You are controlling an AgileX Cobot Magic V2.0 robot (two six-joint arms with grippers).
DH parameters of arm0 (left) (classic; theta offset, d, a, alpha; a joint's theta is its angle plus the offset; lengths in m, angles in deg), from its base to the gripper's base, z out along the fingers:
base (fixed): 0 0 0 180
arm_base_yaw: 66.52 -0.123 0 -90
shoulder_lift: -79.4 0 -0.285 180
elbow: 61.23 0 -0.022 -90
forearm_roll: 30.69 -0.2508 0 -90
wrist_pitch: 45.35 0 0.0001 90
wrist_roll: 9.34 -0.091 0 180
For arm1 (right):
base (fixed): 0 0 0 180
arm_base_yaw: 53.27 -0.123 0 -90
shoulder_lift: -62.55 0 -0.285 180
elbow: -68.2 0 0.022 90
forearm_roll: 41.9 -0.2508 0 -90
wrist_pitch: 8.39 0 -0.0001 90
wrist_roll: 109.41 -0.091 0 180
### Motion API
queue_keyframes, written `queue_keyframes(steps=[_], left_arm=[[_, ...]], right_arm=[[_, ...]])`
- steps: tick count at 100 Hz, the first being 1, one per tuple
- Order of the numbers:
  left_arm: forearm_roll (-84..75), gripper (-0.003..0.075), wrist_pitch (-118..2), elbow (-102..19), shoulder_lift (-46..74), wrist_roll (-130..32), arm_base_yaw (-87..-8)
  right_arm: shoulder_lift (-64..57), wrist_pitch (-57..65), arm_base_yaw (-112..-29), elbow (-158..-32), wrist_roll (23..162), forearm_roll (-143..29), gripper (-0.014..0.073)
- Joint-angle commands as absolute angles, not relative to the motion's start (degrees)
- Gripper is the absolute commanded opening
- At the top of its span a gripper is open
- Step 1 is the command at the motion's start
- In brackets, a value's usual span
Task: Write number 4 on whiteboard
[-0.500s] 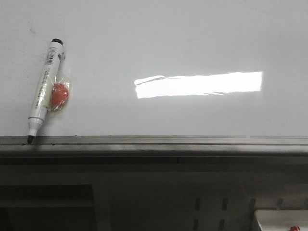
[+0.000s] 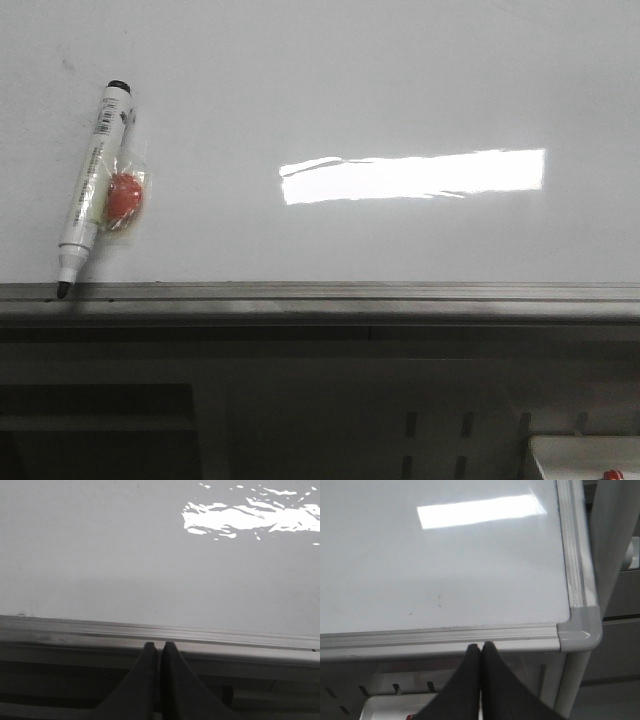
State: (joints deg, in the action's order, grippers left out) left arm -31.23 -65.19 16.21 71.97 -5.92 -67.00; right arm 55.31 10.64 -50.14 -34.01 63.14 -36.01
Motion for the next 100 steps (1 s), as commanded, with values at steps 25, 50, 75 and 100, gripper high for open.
queue_keyframes(steps=[25,50,75,100], left_arm=[[-30.7,-0.002,-62.5,18.2,73.4,-5.4,-67.2],[-30.7,-0.002,-62.5,18.2,73.4,-5.4,-67.2],[-30.7,-0.002,-62.5,18.2,73.4,-5.4,-67.2],[-31.3,-0.002,-62.4,18.2,73.4,-5.4,-67.2]], right_arm=[[56.2,9.7,-49.9,-32.6,63.1,-36.0,-0.0066],[56.2,9.7,-49.9,-32.6,63.1,-36.0,-0.0066],[56.2,9.7,-49.9,-32.6,63.1,-36.0,-0.0066],[56.2,9.7,-49.9,-32.6,63.1,-36.0,-0.0066]])
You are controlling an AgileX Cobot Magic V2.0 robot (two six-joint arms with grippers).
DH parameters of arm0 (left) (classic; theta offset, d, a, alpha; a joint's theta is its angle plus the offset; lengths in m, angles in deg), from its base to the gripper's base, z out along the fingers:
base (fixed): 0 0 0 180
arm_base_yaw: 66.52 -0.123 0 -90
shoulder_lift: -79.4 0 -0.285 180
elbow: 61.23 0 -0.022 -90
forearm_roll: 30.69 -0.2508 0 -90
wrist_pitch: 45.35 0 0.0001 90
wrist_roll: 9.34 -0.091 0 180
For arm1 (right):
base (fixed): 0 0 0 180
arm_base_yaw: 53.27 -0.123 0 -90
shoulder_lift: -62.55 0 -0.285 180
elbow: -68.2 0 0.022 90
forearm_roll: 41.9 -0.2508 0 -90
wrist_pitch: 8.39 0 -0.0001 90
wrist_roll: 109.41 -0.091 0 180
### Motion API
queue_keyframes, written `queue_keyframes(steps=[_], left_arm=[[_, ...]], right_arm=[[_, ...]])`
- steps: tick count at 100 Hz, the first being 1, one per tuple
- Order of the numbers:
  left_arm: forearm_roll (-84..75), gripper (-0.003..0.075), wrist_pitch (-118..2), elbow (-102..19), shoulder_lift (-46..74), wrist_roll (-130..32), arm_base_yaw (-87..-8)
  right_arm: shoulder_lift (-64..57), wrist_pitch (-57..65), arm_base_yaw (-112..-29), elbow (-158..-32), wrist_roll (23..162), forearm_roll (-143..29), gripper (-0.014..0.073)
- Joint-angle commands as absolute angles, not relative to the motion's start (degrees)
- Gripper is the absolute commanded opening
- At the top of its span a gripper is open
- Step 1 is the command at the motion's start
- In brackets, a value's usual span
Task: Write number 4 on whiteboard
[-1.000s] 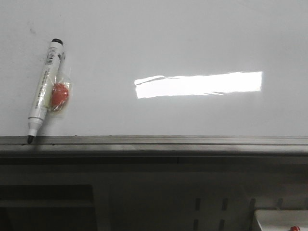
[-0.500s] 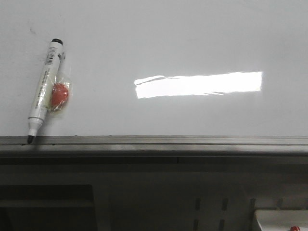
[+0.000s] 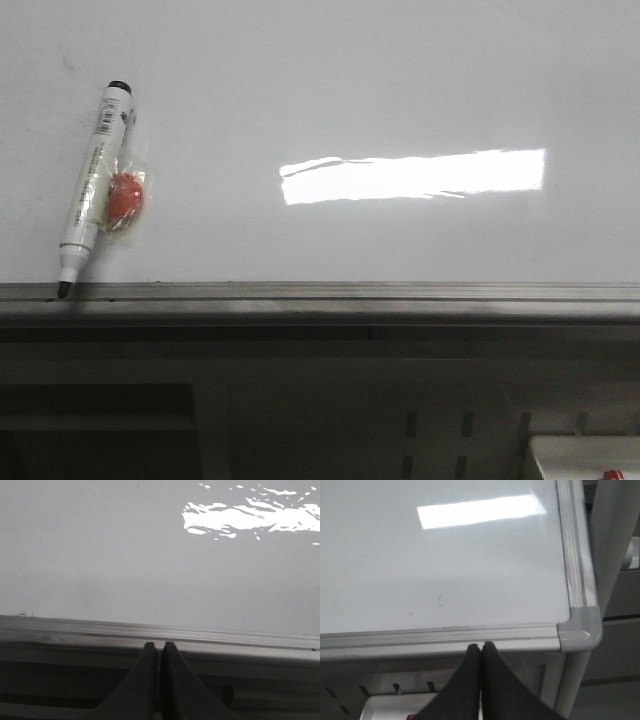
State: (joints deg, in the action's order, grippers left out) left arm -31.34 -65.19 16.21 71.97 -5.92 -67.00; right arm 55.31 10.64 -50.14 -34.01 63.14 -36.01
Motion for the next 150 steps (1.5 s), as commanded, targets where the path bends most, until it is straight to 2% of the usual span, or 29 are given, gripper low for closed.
queue_keyframes(steps=[1,15,32,64,76,87,109,120,131,150], left_arm=[[-31.3,-0.002,-62.4,18.2,73.4,-5.4,-67.2],[-31.3,-0.002,-62.4,18.2,73.4,-5.4,-67.2],[-31.3,-0.002,-61.7,18.2,73.4,-5.4,-67.2],[-31.3,-0.002,-46.6,18.2,73.4,-5.4,-67.2],[-31.3,-0.002,-41.6,18.2,73.4,-5.4,-67.2],[-31.3,-0.002,-37.0,18.2,73.4,-5.4,-67.2],[-30.3,-0.002,-39.5,16.0,72.3,-5.4,-67.3],[-31.7,-0.002,-46.3,10.9,68.6,-5.4,-67.3],[-36.8,-0.002,-51.4,6.2,63.5,-5.4,-67.3],[-37.8,-0.002,-50.9,1.9,57.5,-5.4,-67.3]], right_arm=[[56.2,9.7,-49.9,-32.6,63.1,-36.0,-0.0066],[56.2,9.2,-49.9,-32.6,63.1,-36.0,-0.0066],[56.2,2.9,-49.9,-32.6,63.1,-35.4,-0.0066],[56.2,0.9,-49.9,-32.6,63.1,-34.1,-0.0066],[56.2,-5.0,-49.9,-32.6,63.1,-34.1,-0.0066],[56.2,-5.6,-49.9,-32.6,63.1,-34.1,-0.0066],[56.2,-6.6,-49.9,-33.8,63.1,-37.7,-0.0066],[55.6,-5.9,-49.9,-35.6,63.1,-39.6,-0.0066],[52.1,-1.9,-49.9,-37.4,63.1,-44.4,-0.0066],[42.1,0.3,-49.9,-42.5,63.1,-48.2,-0.0066]])
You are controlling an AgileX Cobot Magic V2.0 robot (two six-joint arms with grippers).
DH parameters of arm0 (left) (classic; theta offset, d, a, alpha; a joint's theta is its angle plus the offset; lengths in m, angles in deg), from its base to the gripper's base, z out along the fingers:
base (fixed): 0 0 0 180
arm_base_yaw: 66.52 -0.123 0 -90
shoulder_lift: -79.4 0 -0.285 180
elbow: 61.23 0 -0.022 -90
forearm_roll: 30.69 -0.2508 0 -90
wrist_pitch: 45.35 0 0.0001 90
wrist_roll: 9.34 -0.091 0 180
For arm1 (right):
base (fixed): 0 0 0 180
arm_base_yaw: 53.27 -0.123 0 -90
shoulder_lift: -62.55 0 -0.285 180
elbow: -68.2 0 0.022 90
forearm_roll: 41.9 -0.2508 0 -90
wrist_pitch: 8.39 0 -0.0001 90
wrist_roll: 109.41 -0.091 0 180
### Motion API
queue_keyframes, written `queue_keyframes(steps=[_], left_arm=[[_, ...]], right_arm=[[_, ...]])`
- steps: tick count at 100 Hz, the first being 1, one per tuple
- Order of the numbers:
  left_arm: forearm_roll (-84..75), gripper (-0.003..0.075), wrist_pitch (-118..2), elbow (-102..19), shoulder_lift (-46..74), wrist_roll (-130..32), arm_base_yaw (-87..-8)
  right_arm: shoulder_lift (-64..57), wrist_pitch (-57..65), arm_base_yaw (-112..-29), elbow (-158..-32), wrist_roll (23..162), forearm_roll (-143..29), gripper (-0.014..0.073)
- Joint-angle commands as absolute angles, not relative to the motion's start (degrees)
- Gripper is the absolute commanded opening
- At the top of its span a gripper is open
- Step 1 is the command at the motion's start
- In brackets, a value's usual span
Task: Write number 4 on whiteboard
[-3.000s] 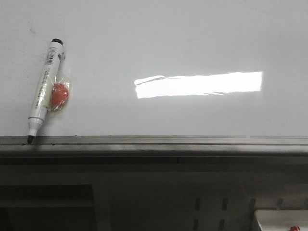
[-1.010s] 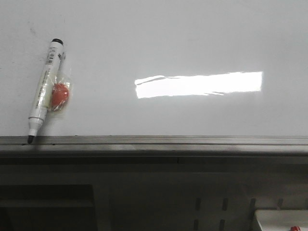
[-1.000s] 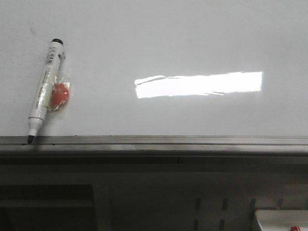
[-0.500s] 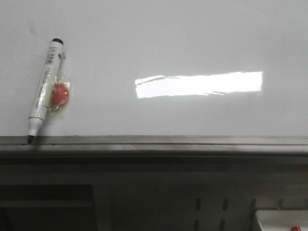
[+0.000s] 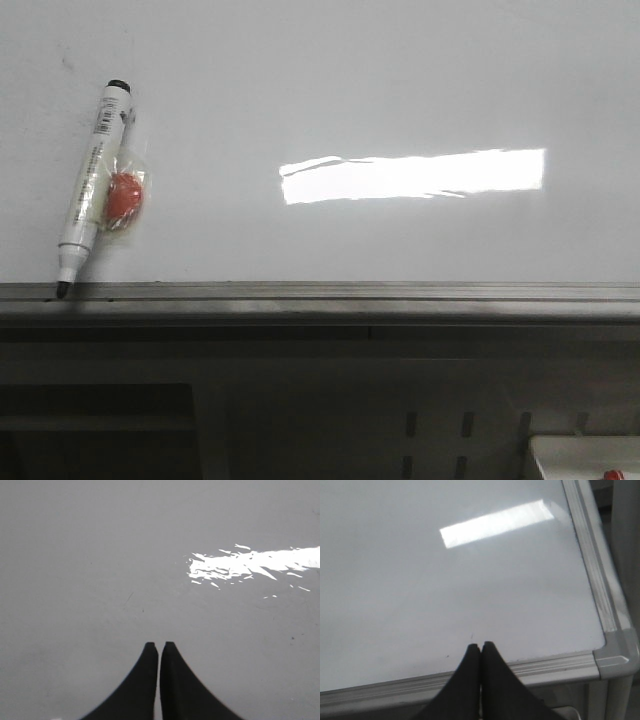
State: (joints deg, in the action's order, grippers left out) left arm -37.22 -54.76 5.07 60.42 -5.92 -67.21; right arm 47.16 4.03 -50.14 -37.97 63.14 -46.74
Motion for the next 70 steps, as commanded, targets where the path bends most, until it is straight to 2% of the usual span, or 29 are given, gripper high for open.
queue_keyframes(steps=[1,19,25,33,38,43,48,52,60,70], left_arm=[[-37.8,-0.002,-50.9,1.8,57.4,-5.4,-67.3],[-38.4,-0.0017,-49.6,1.6,54.7,-5.5,-67.3],[-38.8,0.0024,-49.2,1.6,54.0,-5.5,-67.3],[-38.8,0.0176,-48.4,1.6,52.7,-5.5,-67.3],[-38.7,0.0327,-47.6,1.6,52.0,-5.5,-67.3],[-37.4,0.0438,-45.4,1.9,51.0,-5.4,-67.3],[-36.1,0.0506,-40.9,2.7,49.7,-5.2,-67.3],[-33.9,0.0524,-37.3,3.7,48.3,-5.2,-67.3],[-32.3,0.0507,-30.7,4.7,45.2,-4.9,-66.5],[-36.9,0.0483,-28.8,3.8,41.6,-4.9,-61.3]], right_arm=[[42.1,0.4,-49.9,-42.8,63.1,-48.2,-0.0066],[35.6,3.1,-49.9,-49.2,63.1,-48.2,-0.0066],[34.4,0.4,-49.9,-49.5,63.1,-48.2,-0.0066],[33.7,-3.5,-49.9,-49.3,63.1,-48.2,-0.0066],[33.3,-4.9,-49.9,-49.3,63.1,-48.2,-0.0066],[33.3,-5.5,-49.9,-49.3,63.1,-48.2,-0.0066],[33.3,-5.5,-49.9,-49.3,63.1,-47.9,-0.0066],[33.1,-5.5,-49.9,-49.2,63.1,-47.9,-0.0066],[32.9,-2.9,-49.9,-49.2,63.1,-47.9,-0.0066],[32.9,-0.2,-49.9,-49.1,63.1,-46.4,-0.0066]])
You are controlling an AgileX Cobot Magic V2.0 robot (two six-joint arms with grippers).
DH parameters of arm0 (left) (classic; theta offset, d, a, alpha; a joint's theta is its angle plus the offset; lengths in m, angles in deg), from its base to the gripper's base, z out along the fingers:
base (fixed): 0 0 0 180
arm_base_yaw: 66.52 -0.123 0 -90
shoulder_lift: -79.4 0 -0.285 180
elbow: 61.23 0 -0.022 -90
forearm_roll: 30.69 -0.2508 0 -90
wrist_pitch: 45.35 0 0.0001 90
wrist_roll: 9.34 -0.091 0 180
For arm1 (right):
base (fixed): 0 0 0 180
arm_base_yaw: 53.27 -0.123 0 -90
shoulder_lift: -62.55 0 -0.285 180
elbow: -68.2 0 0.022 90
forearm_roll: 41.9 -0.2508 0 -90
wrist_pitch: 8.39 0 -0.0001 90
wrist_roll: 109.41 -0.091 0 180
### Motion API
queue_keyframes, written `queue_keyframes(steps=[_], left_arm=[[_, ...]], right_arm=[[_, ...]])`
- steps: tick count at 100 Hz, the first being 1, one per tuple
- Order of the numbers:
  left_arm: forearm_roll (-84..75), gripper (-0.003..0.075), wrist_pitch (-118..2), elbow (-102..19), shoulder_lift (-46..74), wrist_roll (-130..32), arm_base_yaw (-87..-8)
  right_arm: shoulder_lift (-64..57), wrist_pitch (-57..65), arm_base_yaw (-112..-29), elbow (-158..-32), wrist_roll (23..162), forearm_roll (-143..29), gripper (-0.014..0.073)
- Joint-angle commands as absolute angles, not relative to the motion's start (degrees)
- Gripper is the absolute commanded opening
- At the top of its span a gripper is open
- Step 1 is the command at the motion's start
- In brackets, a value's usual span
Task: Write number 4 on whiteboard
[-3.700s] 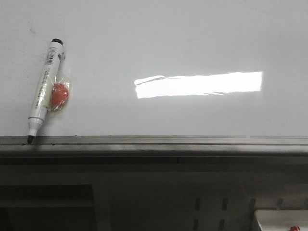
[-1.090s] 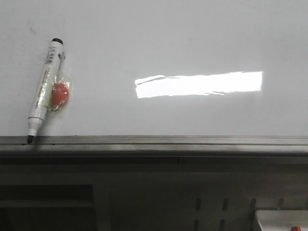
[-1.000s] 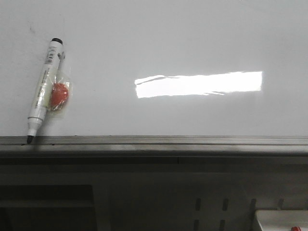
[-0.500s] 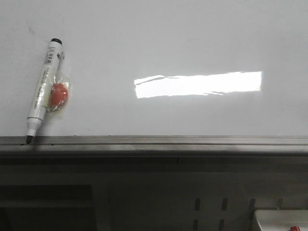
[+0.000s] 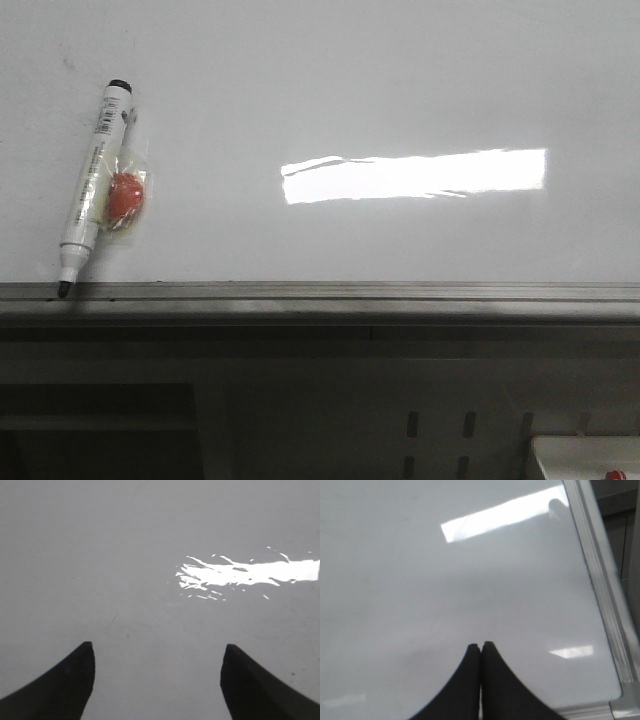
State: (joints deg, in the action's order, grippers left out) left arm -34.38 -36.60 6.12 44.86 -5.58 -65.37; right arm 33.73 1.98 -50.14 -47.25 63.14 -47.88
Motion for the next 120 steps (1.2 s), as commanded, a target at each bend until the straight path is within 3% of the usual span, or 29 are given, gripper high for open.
queue_keyframes(steps=[1,15,40,66,95,98,103,108,110,120], left_arm=[[-37.3,0.0481,-28.6,3.6,41.4,-4.9,-60.7],[-43.2,0.048,-26.8,1.6,37.3,1.3,-46.8],[-33.0,0.0468,-29.5,-2.1,26.2,2.3,-26.2],[-22.0,0.0462,-29.5,-3.6,16.9,2.3,-25.8],[-21.9,0.0452,-29.6,-3.6,12.0,2.3,-25.6],[-21.9,0.0426,-29.6,-3.6,11.7,2.3,-25.6],[-21.9,0.0296,-29.8,-3.6,11.0,2.3,-25.6],[-21.9,0.0061,-29.9,-3.6,10.7,2.2,-25.6],[-22.2,0.0,-29.9,-3.6,10.6,2.1,-25.6],[-22.4,-0.0016,-28.6,-3.6,10.3,1.9,-25.6]], right_arm=[[32.9,-0.2,-49.9,-49.1,63.1,-46.4,-0.0066],[32.9,-0.5,-49.9,-49.1,63.1,-46.1,-0.0066],[32.9,-0.5,-49.9,-49.1,63.1,-46.1,-0.0066],[32.9,-0.5,-49.9,-49.1,63.1,-46.1,-0.0066],[32.9,-0.5,-49.9,-49.1,63.1,-46.1,-0.0066],[32.9,-0.5,-49.9,-49.1,63.1,-46.1,-0.0066],[32.9,-0.5,-49.9,-49.1,63.1,-46.1,-0.0066],[32.9,-0.5,-49.9,-49.1,63.1,-46.1,-0.0066],[32.9,-0.4,-49.9,-49.1,63.1,-46.1,-0.0066],[32.9,1.5,-50.0,-49.5,63.2,-46.1,-0.0066]])
